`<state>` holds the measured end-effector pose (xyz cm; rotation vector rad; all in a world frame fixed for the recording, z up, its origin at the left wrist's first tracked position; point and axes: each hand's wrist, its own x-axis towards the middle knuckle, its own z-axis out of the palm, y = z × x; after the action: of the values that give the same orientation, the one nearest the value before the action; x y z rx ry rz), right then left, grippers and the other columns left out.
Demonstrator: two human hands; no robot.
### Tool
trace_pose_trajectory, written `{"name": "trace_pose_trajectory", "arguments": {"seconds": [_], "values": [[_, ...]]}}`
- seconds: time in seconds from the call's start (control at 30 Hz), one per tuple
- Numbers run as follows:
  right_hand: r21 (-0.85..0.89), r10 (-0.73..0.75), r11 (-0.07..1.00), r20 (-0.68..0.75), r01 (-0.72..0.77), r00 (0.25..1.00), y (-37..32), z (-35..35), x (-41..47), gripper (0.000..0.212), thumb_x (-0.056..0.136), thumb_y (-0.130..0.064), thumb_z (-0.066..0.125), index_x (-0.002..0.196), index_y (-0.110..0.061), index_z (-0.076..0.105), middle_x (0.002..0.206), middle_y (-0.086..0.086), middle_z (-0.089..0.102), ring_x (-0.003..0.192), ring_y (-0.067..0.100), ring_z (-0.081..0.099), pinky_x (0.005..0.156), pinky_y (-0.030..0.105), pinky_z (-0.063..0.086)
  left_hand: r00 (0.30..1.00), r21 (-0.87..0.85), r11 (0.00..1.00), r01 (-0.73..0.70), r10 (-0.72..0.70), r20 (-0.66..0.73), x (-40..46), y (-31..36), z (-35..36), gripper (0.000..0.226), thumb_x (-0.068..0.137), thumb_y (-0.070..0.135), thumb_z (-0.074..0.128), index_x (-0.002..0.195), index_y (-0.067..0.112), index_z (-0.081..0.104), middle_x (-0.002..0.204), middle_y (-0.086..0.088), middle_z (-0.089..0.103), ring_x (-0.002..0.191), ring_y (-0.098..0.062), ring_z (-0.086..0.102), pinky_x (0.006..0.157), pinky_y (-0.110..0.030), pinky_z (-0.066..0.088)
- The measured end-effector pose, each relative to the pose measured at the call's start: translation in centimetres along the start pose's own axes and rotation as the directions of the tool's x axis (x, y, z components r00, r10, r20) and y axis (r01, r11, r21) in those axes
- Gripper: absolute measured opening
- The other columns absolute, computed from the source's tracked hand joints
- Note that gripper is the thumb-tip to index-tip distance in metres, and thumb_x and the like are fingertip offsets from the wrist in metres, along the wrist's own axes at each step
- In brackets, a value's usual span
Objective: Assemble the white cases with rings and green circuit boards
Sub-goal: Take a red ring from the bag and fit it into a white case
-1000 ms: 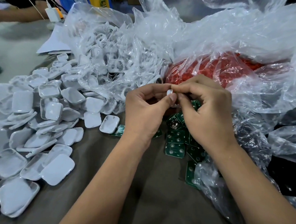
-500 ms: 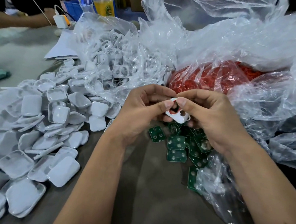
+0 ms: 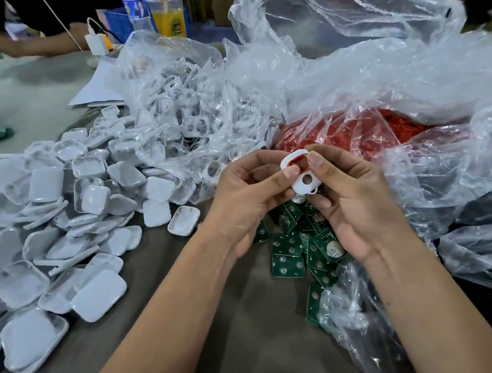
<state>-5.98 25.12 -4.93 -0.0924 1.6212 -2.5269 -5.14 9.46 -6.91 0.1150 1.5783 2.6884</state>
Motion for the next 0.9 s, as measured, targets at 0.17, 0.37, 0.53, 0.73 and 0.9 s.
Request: {"name": "trace_pose_trajectory", "arguments": {"seconds": [0.17,0.37,0.53,0.73,0.9], "values": [[0.103,0.103,0.988,0.09,-0.112,0.991,-0.5,-0.3,0.1,0.018,0.076,-0.015,0.077,0.094,-0.012,0.076,0.101,0.013,0.075,0.073,0.013,0.063,0.047,0.016,0.043,0.999,-0.027,0.999,0.033,-0.032,0.033,0.0,0.2,-0.2,0.022,0.078,0.014,0.08,0.1,0.012,0.08,0.097,-0.013,0.077,0.088,-0.022,0.069,0.079,-0.029,0.06],[0.279,0.173,0.927,0.28,-0.252,0.944,-0.8,-0.5,0.1,0.017,0.084,-0.005,0.067,0.093,-0.013,0.079,0.094,0.007,0.078,0.084,0.016,0.074,0.083,0.027,0.057,0.989,-0.13,0.986,0.108,-0.093,0.118,-0.2,0.4,0.0,0.029,0.079,0.017,0.077,0.107,0.006,0.077,0.101,-0.007,0.077,0.094,-0.017,0.071,0.082,-0.029,0.059],[0.32,0.182,0.892,0.391,-0.319,0.902,-0.8,-0.6,0.1,0.024,0.08,-0.004,0.07,0.103,-0.006,0.078,0.095,0.01,0.077,0.082,0.017,0.075,0.066,0.025,0.062,0.977,-0.202,0.962,0.186,-0.159,0.141,-0.5,0.2,0.2,0.033,0.079,0.021,0.077,0.109,0.006,0.077,0.107,-0.014,0.07,0.112,-0.036,0.053,0.087,-0.034,0.055],[0.304,0.189,0.891,0.424,-0.336,0.886,-0.8,-0.6,0.0,0.038,0.068,-0.006,0.092,0.105,-0.006,0.079,0.088,0.007,0.076,0.06,0.007,0.06,0.051,0.015,0.053,0.954,-0.264,0.928,0.264,-0.21,0.216,-0.6,0.2,0.4,0.03,0.074,0.018,0.084,0.102,0.011,0.078,0.095,-0.006,0.071,0.089,-0.017,0.054,0.062,-0.017,0.042],[0.241,0.25,0.891,0.449,-0.386,0.858,-0.9,-1.2,0.2,0.058,0.072,-0.007,0.089,0.126,0.0,0.068,0.086,0.005,0.071,0.051,0.003,0.054,0.046,0.013,0.048,0.959,-0.166,0.962,0.218,-0.18,0.218,-0.3,0.7,-0.5,0.028,0.069,0.023,0.083,0.096,0.018,0.079,0.091,0.0,0.073,0.067,-0.006,0.044,0.046,-0.014,0.027]]}}
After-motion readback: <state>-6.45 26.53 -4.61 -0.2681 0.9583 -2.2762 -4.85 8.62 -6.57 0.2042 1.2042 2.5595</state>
